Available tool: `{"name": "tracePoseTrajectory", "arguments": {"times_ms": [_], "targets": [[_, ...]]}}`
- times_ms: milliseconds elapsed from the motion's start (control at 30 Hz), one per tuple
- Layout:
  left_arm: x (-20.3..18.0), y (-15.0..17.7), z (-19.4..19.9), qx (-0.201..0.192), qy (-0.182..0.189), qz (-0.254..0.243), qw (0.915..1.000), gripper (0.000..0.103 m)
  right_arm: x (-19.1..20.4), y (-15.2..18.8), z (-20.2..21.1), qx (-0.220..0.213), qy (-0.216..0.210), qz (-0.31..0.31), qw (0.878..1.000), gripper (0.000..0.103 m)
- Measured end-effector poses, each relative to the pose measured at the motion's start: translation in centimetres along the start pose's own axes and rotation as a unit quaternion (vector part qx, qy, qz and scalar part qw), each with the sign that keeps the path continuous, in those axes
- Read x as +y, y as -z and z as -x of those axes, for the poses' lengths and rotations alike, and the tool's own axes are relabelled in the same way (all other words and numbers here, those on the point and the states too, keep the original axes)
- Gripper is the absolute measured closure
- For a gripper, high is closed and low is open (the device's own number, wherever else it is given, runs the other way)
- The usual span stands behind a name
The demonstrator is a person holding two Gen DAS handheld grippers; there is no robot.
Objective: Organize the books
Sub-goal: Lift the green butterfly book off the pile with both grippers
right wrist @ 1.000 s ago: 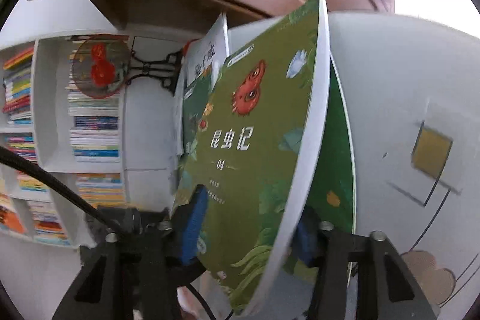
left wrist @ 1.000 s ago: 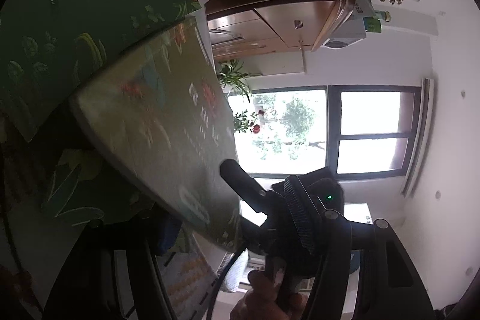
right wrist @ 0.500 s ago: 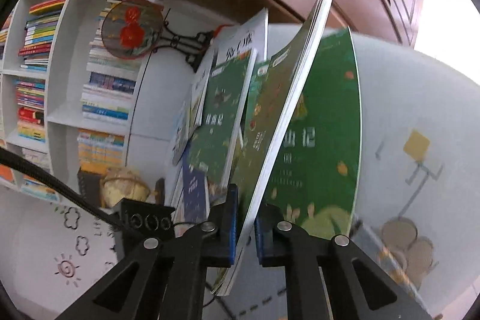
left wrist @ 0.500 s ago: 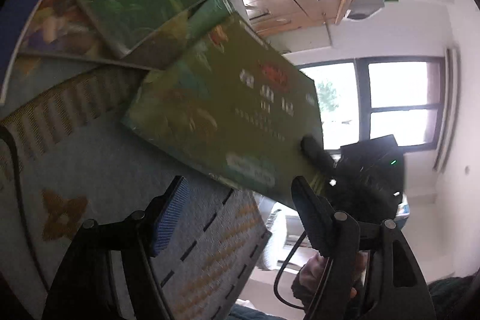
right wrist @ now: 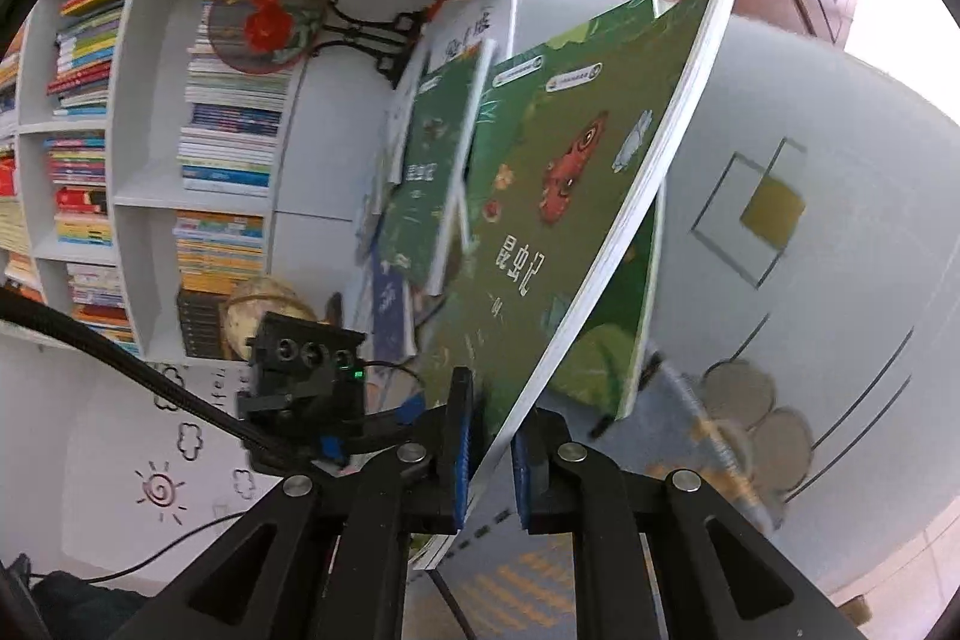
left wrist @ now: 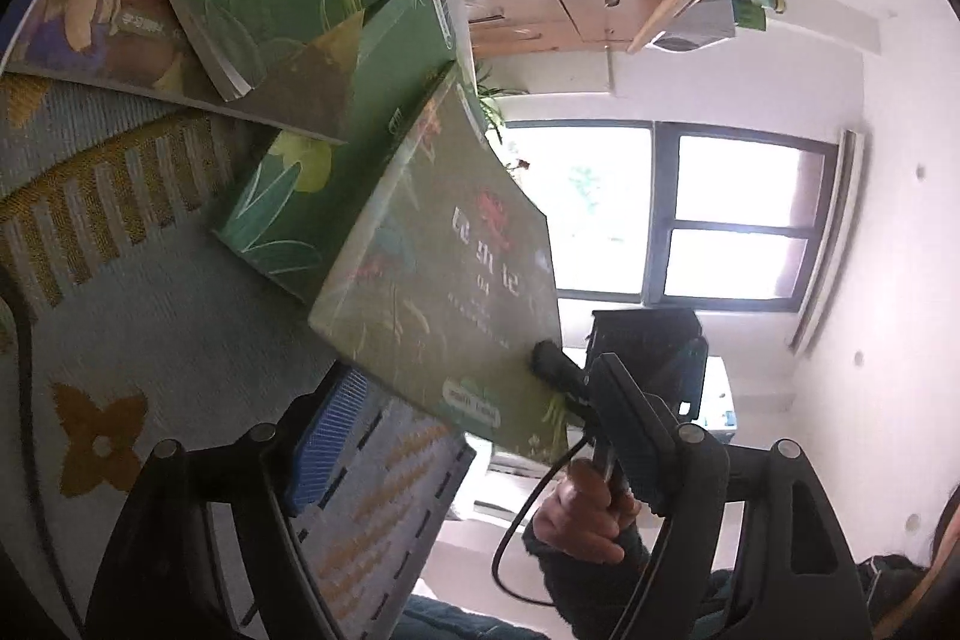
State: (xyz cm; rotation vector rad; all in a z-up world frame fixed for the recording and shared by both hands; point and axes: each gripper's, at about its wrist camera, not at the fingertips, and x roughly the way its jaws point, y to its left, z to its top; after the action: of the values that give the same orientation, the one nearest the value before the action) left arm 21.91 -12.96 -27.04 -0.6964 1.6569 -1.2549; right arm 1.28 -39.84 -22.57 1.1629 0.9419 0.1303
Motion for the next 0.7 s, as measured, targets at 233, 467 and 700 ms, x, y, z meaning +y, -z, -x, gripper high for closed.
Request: {"name": "tracePoseTrajectory", "arguments": {"times_ms": [233, 467, 700], "targets": [[-2.3, 0.8, 0.8, 0.000, -0.179, -0.084, 0.9803, 0.028, 0.5, -0.9, -0.6, 0.023, 0.048, 0.065, 0.996, 0.092], [-6.4, -1.4, -3.2, -0.015, -0.284, -0.177, 0.9423, 0.028, -0.5, -1.3, -0.7, 0.042, 0.048, 0.076, 0.995, 0.092], [-5.8, -1.6, -6.6, 0.026, -0.297, -0.174, 0.9387, 0.022, -1.5, -2.1, -0.8, 0.067, 0.040, 0.077, 0.994, 0.092]]}}
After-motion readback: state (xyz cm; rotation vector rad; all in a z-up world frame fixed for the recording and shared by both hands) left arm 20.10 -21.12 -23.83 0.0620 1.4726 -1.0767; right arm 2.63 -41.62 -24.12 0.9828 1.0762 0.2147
